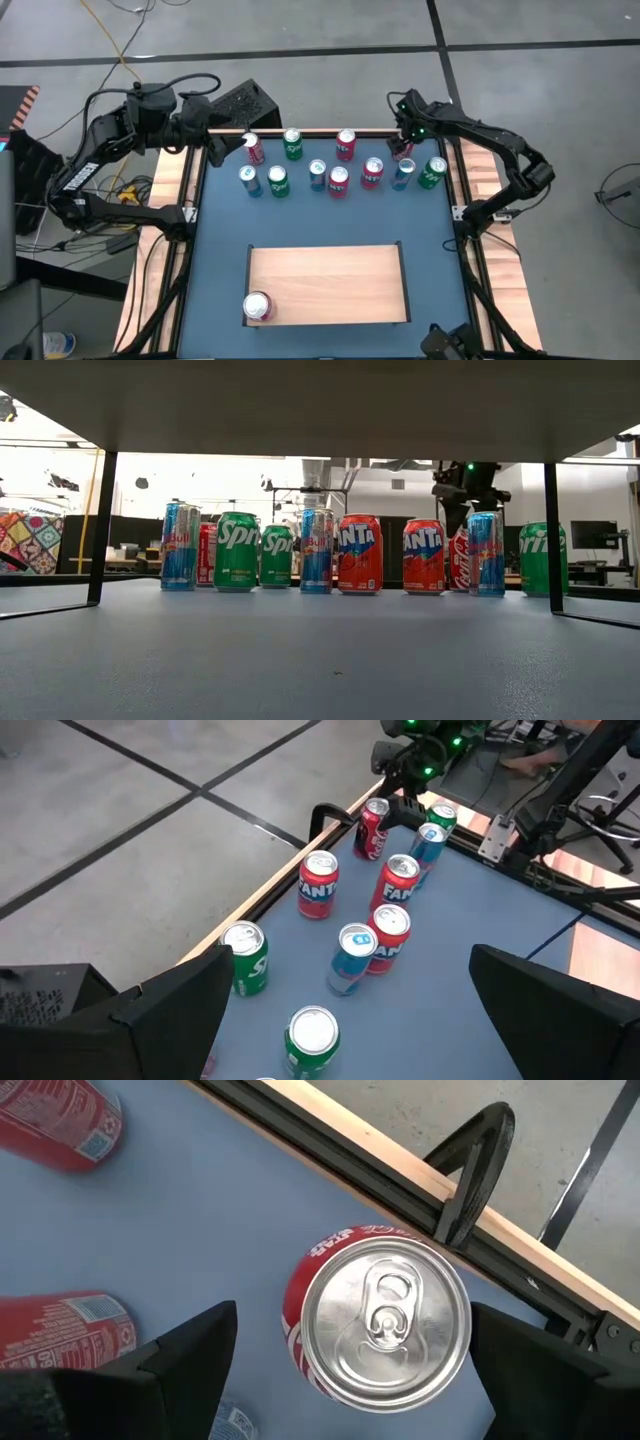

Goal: Place canned beverage on shelf
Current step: Put the right red soda can on the shelf aligned with the other red soda can

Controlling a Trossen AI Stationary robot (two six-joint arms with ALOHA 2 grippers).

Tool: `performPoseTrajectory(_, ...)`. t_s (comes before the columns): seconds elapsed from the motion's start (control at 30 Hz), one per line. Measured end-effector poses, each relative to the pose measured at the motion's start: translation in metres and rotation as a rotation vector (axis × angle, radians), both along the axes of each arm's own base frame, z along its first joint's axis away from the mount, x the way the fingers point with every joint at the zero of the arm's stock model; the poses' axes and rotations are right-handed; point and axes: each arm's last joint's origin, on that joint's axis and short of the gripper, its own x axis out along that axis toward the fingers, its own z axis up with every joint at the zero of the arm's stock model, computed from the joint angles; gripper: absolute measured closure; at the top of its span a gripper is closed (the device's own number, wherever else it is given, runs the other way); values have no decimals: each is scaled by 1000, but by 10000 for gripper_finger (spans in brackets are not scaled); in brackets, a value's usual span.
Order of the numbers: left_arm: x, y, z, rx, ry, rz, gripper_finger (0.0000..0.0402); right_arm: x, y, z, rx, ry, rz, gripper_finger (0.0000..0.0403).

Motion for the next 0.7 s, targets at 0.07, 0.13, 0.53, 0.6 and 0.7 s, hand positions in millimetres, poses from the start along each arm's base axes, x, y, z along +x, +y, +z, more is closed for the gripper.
performPoseTrajectory(0.07, 0, 0, 0, 1, 0, 0, 10, -1, -2, 0, -7, -13, -4, 35)
performPoseTrajectory(0.13, 0, 0, 0, 1, 0, 0, 10, -1, -3, 1, -8, -20, -3, 42)
performPoseTrajectory(0.53, 0, 0, 0, 18, 11, -8, 10, -1, -3, 1, -13, -10, -6, 126)
performPoseTrajectory(0.6, 0, 0, 0, 18, 11, -8, 10, -2, -3, 1, -17, -7, -11, 140)
performPoseTrajectory(0.7, 0, 0, 0, 18, 11, -8, 10, -2, -3, 1, -22, -4, -14, 167)
